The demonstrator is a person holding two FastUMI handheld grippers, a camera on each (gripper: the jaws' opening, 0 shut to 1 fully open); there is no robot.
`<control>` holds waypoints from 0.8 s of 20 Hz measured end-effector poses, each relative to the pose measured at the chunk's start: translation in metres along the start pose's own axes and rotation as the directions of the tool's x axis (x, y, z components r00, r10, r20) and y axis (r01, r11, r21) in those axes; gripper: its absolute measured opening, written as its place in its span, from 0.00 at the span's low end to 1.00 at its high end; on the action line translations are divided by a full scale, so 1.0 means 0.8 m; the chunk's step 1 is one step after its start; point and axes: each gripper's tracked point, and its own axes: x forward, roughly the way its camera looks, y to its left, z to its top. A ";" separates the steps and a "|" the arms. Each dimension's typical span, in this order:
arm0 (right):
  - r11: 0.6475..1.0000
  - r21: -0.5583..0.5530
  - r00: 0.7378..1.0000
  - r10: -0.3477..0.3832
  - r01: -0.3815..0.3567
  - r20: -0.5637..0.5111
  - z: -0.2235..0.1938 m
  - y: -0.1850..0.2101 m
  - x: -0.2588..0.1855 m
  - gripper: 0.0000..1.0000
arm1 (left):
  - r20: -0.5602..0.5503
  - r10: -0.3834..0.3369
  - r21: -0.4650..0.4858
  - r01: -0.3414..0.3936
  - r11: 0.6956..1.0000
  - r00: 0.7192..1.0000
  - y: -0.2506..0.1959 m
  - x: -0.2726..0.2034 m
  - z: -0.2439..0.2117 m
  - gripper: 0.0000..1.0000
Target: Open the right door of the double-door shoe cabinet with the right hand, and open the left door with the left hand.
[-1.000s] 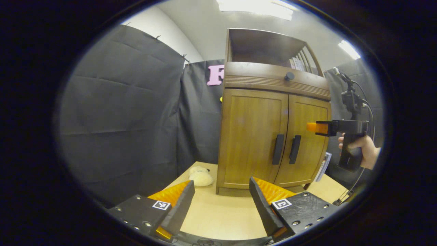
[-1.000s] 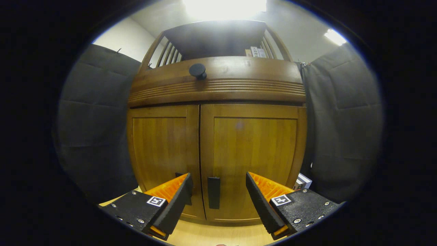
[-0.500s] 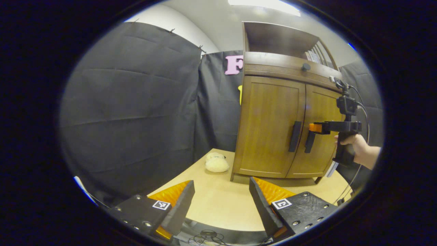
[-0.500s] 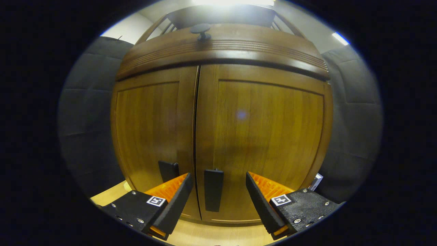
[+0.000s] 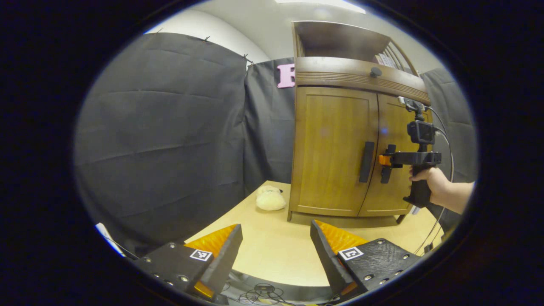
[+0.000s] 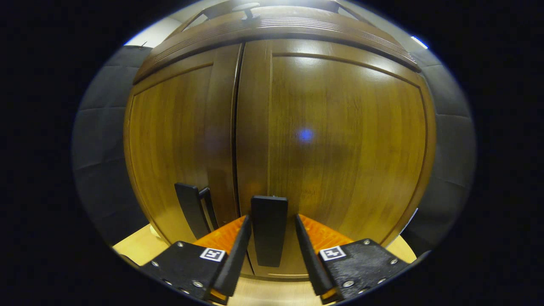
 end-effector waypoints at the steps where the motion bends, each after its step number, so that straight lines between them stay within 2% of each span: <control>1: 1.000 0.006 1.000 0.013 -0.013 0.004 0.007 0.002 -0.001 0.54 | -0.006 -0.004 0.000 0.004 1.000 1.000 -0.002 -0.003 0.000 0.98; 2: 1.000 0.015 1.000 0.024 -0.024 0.002 0.011 -0.001 -0.002 0.48 | -0.012 -0.009 0.002 0.009 1.000 1.000 -0.004 -0.003 0.001 0.92; 3: 0.999 0.028 1.000 0.028 -0.028 0.004 0.014 -0.005 -0.005 0.36 | -0.012 -0.012 0.008 0.012 1.000 1.000 -0.005 -0.005 0.001 0.92; 4: 0.999 0.041 0.999 0.035 -0.035 -0.005 0.016 -0.004 -0.008 0.35 | -0.009 -0.012 0.017 0.012 1.000 1.000 -0.006 -0.006 0.004 0.92; 5: 0.998 0.054 0.999 0.039 -0.038 -0.012 0.012 -0.001 -0.005 0.34 | -0.003 -0.011 0.026 0.011 1.000 1.000 -0.004 -0.006 0.003 0.98; 8: 0.998 0.046 0.999 0.037 -0.036 -0.029 0.010 -0.003 -0.005 0.30 | 0.009 -0.014 0.044 0.014 0.999 1.000 -0.003 -0.007 0.006 0.98; 9: 0.998 0.050 0.999 0.040 -0.039 -0.036 0.011 -0.002 -0.007 0.29 | 0.008 -0.019 0.045 0.018 0.999 1.000 -0.004 -0.008 0.005 0.92; 10: 0.997 0.057 0.998 0.045 -0.043 -0.041 0.011 -0.001 -0.008 0.29 | 0.007 -0.024 0.048 0.024 0.999 1.000 -0.005 -0.007 0.005 0.97; 13: 0.997 0.055 0.997 0.056 -0.053 -0.054 0.009 -0.001 -0.007 0.29 | 0.021 -0.043 0.076 0.042 0.996 0.999 -0.005 -0.005 0.006 0.98; 14: 0.997 0.054 0.997 0.059 -0.056 -0.057 0.009 -0.001 -0.007 0.29 | 0.018 -0.054 0.074 0.053 0.996 0.998 -0.007 -0.003 0.005 0.92; 15: 0.997 0.057 0.996 0.062 -0.058 -0.059 0.008 0.000 -0.007 0.29 | 0.015 -0.064 0.067 0.063 0.996 0.998 -0.009 -0.002 0.003 0.95; 16: 0.996 0.062 0.996 0.064 -0.060 -0.063 0.008 -0.001 -0.007 0.29 | 0.013 -0.074 0.060 0.073 0.996 0.997 -0.011 0.000 0.003 0.92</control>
